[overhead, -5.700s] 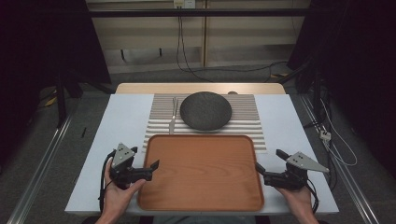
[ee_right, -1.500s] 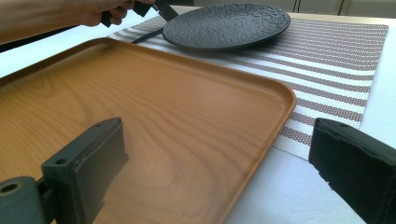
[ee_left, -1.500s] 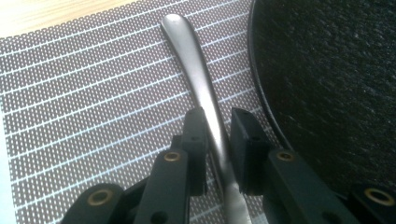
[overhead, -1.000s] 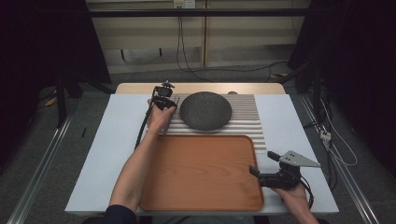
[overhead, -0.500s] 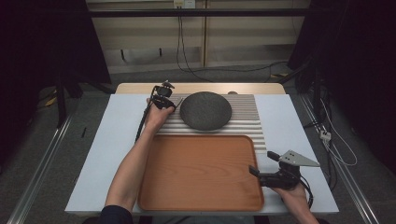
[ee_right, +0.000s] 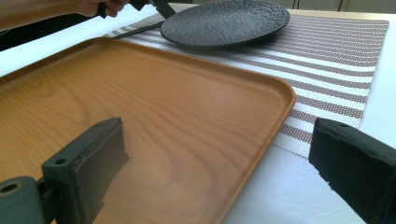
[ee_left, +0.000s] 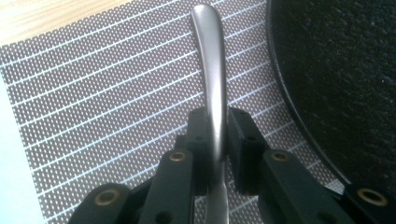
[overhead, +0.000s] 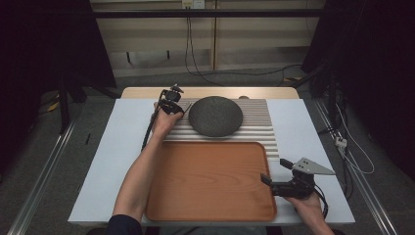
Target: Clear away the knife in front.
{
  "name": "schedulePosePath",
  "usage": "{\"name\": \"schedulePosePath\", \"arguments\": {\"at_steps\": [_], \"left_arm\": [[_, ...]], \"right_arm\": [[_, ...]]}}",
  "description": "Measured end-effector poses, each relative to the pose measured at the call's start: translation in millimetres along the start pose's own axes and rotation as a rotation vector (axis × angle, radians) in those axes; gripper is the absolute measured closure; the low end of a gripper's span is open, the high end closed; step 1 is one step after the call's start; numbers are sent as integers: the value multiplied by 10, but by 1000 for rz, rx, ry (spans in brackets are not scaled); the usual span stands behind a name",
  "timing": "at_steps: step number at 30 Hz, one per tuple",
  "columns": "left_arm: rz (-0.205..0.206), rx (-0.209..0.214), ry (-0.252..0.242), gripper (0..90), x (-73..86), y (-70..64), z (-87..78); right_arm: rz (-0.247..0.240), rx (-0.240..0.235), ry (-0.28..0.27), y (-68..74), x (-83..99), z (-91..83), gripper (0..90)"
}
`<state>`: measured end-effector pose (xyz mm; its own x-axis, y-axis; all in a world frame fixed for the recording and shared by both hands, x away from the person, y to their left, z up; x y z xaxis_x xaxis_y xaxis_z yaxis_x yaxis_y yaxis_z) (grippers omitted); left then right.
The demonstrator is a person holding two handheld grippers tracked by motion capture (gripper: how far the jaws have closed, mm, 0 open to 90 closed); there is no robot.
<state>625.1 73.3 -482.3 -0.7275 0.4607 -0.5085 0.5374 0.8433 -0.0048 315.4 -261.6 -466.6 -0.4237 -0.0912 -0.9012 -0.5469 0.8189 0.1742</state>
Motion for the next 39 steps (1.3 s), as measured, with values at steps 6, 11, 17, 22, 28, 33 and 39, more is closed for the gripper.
{"name": "schedulePosePath", "arguments": {"at_steps": [6, 11, 17, 22, 28, 33, 39], "left_arm": [[-11, 19, 0, 803, 4, 16, -7], [-8, 20, 14, 802, 19, 44, -26], [-14, 34, -3, 802, 15, 70, -91], [2, 28, -5, 802, 7, 60, -146], [4, 30, -17, 802, 7, 43, -245], [4, 40, -50, 803, 5, 5, -387], [9, 44, -69, 802, 42, -47, -530]], "right_arm": [[-2, 2, -1, -1, -3, -1, 40], [1, 3, -3, -3, -5, 2, 40], [1, 3, -3, -3, -3, -2, 40], [-1, 0, -2, 1, -5, 7, 40], [-2, 0, -2, 5, -6, 5, 40], [-4, 0, -3, 10, -7, -2, 40], [-4, 3, -3, 19, -6, -15, 40]]}}
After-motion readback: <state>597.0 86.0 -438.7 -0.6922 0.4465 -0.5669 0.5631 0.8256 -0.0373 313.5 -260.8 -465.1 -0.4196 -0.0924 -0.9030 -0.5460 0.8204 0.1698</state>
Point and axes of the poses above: each handheld gripper's, and its own axes: z roughly forward along the jaws, x roughly out of its underside, y roughly to its left, the point moved 5 cm from there along z, roughly forward along the jaws, and after that the axes turned 3 degrees about -x, right-handed, at the moved point
